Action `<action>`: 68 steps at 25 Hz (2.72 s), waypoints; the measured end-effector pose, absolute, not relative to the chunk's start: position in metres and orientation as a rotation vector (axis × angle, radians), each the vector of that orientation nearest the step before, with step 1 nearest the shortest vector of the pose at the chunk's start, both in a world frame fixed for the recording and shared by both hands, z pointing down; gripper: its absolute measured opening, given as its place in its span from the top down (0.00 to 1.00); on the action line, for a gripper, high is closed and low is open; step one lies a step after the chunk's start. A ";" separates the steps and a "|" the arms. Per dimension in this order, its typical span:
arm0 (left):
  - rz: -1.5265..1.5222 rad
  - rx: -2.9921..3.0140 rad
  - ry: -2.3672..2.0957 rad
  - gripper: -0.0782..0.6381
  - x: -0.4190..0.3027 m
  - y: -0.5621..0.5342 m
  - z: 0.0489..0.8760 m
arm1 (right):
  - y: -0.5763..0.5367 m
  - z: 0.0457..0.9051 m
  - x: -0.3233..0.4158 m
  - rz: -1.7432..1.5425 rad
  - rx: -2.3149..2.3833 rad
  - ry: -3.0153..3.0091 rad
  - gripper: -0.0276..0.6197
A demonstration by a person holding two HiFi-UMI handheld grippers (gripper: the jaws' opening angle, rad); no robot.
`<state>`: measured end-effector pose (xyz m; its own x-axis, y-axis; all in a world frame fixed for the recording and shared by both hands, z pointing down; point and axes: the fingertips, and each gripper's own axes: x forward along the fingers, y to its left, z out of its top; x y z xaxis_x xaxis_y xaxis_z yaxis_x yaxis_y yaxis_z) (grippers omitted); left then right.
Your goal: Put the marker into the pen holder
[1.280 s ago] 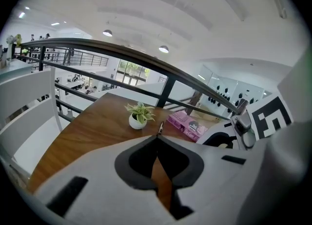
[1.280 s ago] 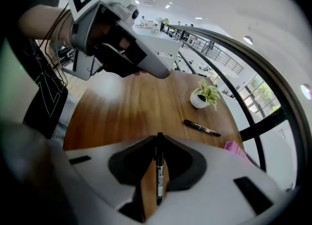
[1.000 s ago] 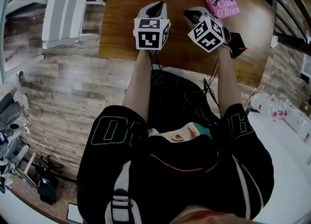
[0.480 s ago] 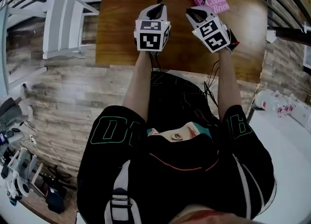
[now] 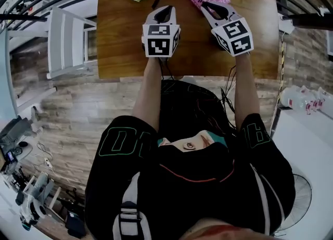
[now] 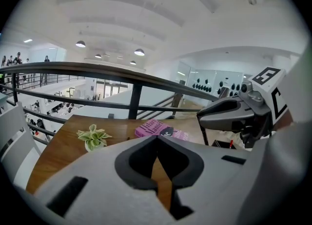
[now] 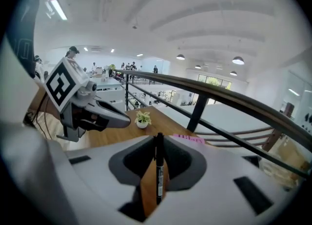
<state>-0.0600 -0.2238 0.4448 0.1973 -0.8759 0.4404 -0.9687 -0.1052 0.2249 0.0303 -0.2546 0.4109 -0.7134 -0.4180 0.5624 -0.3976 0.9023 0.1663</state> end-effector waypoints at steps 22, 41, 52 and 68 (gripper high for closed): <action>0.339 2.221 -1.602 0.88 0.065 -0.259 0.415 | -0.285 0.352 0.180 0.169 1.021 -2.670 0.85; 0.505 2.205 -1.493 0.88 0.134 -0.225 0.451 | -0.257 0.404 0.252 0.659 1.126 -2.772 0.85; 0.538 2.121 -1.468 0.88 0.143 -0.196 0.478 | -0.233 0.438 0.258 0.755 1.086 -2.745 0.85; 0.546 2.053 -1.472 0.88 0.145 -0.170 0.497 | -0.212 0.444 0.274 0.796 1.087 -2.752 0.84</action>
<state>0.1446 -0.1697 0.4969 0.3177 -0.7251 0.6110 -0.9482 -0.2492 0.1972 0.2737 -0.2120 0.4443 -0.7459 -0.6160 0.2534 -0.6562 0.6141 -0.4386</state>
